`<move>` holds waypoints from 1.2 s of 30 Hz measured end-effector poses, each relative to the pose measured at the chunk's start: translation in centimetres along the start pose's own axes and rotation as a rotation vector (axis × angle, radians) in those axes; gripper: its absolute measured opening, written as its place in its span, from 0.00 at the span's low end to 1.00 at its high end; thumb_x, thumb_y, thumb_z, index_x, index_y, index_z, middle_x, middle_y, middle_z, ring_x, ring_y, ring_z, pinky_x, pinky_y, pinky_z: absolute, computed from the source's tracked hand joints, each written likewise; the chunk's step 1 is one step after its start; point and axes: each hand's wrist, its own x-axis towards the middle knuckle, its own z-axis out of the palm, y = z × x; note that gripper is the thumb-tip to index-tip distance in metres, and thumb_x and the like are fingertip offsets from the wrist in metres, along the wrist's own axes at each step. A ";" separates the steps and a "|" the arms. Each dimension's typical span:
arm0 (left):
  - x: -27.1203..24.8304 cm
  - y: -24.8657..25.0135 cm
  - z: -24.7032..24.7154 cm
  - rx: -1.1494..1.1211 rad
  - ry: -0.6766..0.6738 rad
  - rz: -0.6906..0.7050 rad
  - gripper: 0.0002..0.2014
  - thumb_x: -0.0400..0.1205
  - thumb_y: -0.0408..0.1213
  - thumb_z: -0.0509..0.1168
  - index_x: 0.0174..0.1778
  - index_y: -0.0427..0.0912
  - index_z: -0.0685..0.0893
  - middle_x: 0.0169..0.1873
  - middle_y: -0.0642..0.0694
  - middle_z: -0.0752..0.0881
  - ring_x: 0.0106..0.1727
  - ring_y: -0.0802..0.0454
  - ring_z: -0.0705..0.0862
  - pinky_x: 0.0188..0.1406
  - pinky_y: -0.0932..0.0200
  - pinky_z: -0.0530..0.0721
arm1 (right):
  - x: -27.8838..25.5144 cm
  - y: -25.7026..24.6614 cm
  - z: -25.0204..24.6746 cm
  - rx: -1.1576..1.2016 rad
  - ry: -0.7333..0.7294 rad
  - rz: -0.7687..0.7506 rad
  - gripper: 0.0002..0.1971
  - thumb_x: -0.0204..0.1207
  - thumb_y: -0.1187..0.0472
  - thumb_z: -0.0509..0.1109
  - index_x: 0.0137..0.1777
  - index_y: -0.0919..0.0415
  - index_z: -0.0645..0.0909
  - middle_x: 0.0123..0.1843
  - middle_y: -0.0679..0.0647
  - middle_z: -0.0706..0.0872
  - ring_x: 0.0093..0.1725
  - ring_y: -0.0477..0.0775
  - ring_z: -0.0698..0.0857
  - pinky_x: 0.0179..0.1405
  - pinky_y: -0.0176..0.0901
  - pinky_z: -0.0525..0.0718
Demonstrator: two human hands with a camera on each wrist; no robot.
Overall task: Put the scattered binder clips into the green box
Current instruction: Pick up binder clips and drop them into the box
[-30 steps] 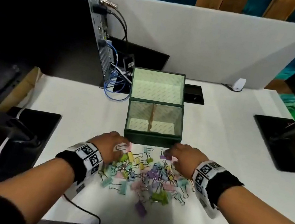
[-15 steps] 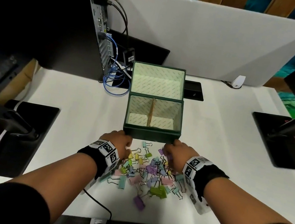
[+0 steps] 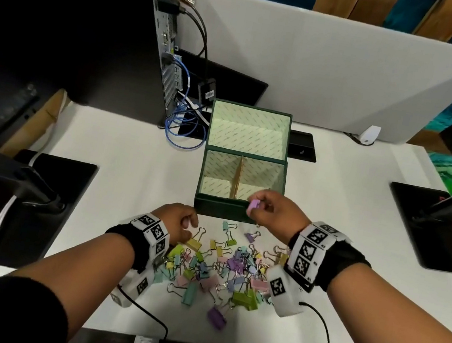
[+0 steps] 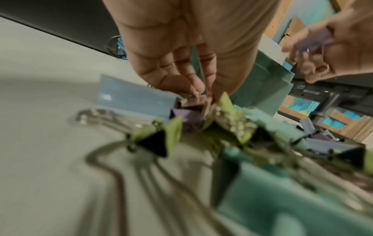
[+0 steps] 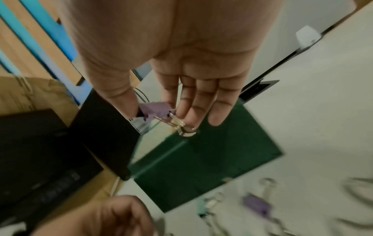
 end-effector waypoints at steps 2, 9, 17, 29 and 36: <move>-0.3 -0.3 -0.2 -0.102 0.022 -0.026 0.08 0.70 0.31 0.71 0.42 0.48 0.83 0.33 0.53 0.79 0.33 0.52 0.80 0.38 0.59 0.82 | 0.8 -2.1 0.1 0.045 0.036 -0.052 0.11 0.75 0.53 0.69 0.56 0.53 0.78 0.41 0.46 0.80 0.40 0.44 0.79 0.40 0.36 0.77; -1.8 0.0 -2.6 -0.448 0.220 -0.004 0.10 0.72 0.29 0.71 0.37 0.50 0.83 0.32 0.49 0.80 0.32 0.50 0.80 0.41 0.57 0.81 | 3.7 -4.8 1.1 -0.020 0.076 -0.101 0.23 0.74 0.54 0.71 0.69 0.56 0.73 0.59 0.53 0.80 0.56 0.50 0.80 0.58 0.42 0.78; 0.2 4.8 -7.1 -0.674 0.380 0.114 0.07 0.74 0.33 0.71 0.40 0.51 0.82 0.36 0.52 0.82 0.35 0.60 0.81 0.40 0.67 0.78 | 0.5 -1.4 1.7 -0.284 -0.152 -0.161 0.10 0.78 0.58 0.65 0.58 0.52 0.81 0.54 0.49 0.84 0.44 0.43 0.81 0.45 0.34 0.81; -2.8 -3.0 -4.8 0.027 0.061 -0.008 0.09 0.75 0.35 0.69 0.44 0.56 0.81 0.48 0.49 0.79 0.49 0.48 0.83 0.54 0.59 0.80 | 1.3 -1.6 6.5 -0.595 -0.396 -0.371 0.19 0.76 0.64 0.60 0.65 0.48 0.77 0.69 0.51 0.78 0.68 0.56 0.77 0.66 0.47 0.76; -3.1 -4.3 -2.0 0.405 -0.158 0.110 0.28 0.74 0.28 0.61 0.68 0.59 0.75 0.62 0.44 0.74 0.62 0.43 0.77 0.59 0.51 0.80 | 3.1 -3.5 8.7 -0.863 -0.567 -0.531 0.21 0.76 0.60 0.61 0.69 0.49 0.73 0.70 0.57 0.78 0.66 0.64 0.77 0.67 0.58 0.77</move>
